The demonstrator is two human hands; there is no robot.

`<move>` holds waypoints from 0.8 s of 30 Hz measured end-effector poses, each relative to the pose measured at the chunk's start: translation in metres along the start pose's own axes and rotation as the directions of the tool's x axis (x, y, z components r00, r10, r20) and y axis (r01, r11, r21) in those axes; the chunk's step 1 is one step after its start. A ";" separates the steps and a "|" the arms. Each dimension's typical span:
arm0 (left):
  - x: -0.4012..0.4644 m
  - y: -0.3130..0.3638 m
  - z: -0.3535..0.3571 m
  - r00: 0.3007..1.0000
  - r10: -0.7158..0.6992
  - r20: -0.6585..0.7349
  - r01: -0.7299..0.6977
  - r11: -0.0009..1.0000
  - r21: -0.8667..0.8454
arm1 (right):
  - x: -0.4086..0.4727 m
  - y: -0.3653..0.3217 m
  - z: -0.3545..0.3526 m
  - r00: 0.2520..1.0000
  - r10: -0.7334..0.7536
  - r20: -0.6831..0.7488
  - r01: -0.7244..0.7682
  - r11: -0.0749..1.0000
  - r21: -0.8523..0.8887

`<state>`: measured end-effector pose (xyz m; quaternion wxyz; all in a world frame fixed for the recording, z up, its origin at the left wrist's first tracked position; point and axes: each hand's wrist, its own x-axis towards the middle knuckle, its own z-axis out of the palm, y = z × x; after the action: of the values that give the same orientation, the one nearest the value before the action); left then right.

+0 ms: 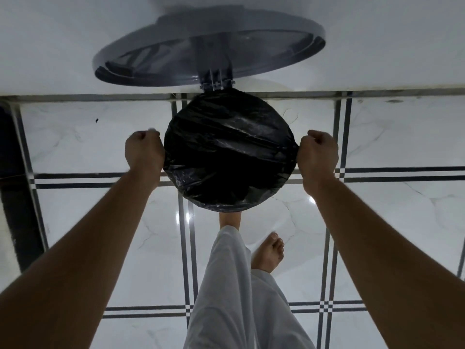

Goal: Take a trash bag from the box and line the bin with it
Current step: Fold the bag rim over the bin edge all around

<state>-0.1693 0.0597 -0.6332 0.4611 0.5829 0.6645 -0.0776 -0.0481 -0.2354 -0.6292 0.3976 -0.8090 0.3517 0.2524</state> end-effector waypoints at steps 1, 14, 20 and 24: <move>-0.005 0.003 0.005 0.996 0.083 -0.012 -0.084 0.996 -0.018 | -0.008 -0.003 0.002 0.993 -0.114 -0.016 0.114 0.993 -0.007; -0.072 -0.023 0.038 0.278 0.685 0.674 -0.923 -0.004 0.385 | -0.020 -0.020 0.039 0.888 -0.334 0.317 0.395 0.907 -0.149; -0.089 -0.043 0.050 0.617 0.221 0.755 -0.739 -0.166 0.653 | -0.022 -0.015 0.044 0.887 -0.319 0.336 0.404 0.886 -0.227; -0.105 -0.024 0.062 0.609 0.369 0.702 -0.773 0.077 0.630 | -0.021 -0.007 0.040 0.820 -0.357 0.447 0.530 0.768 -0.360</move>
<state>-0.1681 -0.0613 -0.6040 0.1620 0.9193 0.1103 -0.3412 -0.0614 -0.1915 -0.6337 0.2953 -0.8820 -0.0021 0.3672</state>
